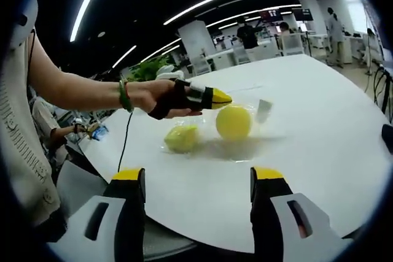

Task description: Compare the silicone blocks by pressing each to a similar depth, holding the contact briefly, and releasing to observe deformation and rebound differences across the visible hardness samples.

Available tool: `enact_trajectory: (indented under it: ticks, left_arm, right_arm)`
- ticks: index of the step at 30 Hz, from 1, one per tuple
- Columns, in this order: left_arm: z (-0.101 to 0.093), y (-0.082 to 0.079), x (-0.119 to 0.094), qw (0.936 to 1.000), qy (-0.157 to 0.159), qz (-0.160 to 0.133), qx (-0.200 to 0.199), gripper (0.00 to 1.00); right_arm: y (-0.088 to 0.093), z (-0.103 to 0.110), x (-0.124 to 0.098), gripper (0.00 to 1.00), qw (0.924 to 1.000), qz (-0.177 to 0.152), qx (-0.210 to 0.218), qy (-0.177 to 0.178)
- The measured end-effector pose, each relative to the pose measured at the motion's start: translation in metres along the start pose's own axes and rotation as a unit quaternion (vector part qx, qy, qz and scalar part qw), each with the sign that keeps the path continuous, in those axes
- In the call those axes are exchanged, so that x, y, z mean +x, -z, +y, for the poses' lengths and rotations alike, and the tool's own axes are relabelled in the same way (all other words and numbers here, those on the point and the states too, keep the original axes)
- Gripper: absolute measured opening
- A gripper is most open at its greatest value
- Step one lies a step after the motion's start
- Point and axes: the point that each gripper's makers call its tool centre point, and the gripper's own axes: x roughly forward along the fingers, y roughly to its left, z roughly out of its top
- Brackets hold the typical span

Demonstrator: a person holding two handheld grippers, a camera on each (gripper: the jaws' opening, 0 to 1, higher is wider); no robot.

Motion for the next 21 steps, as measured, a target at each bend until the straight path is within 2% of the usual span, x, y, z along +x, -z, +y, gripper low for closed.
enact_trajectory:
  ticks: [2,5,8,10,11,14,18,21]
  left_arm:
    - [-0.005,0.002,-0.003,0.9994,0.002,0.004,0.035,0.0]
    - [-0.02,0.006,-0.009,0.9945,0.011,0.011,0.103,0.0]
    - [-0.037,0.013,-0.016,0.9856,0.021,0.021,0.166,0.0]
    - [-0.046,0.017,-0.02,0.9812,0.026,0.024,0.19,0.0]
    - [-0.051,0.018,-0.022,0.9755,0.027,0.025,0.217,0.0]
    - [-0.061,0.022,-0.031,0.9711,0.025,0.028,0.236,0.0]
    - [-0.076,0.021,-0.046,0.9648,0.041,0.021,0.259,0.0]
    - [-0.088,0.021,-0.059,0.9498,0.044,0.018,0.309,0.0]
  right_arm:
    - [0.0,0.001,-0.003,0.64,1.0,-0.002,-0.003,0.001]
    - [-0.001,0.002,-0.007,0.64,1.0,-0.005,-0.006,0.003]
    - [-0.002,0.004,-0.01,0.64,0.9999,-0.007,-0.01,0.004]
    - [-0.002,0.005,-0.011,0.64,0.9999,-0.008,-0.013,0.004]
    - [-0.003,0.006,-0.012,0.64,0.9998,-0.01,-0.015,0.004]
    - [-0.005,0.008,-0.014,0.64,0.9998,-0.014,-0.017,0.003]
    - [-0.008,0.012,-0.016,0.65,0.9995,-0.014,-0.027,-0.001]
    - [-0.015,0.015,-0.017,0.66,0.9991,-0.015,-0.04,-0.005]
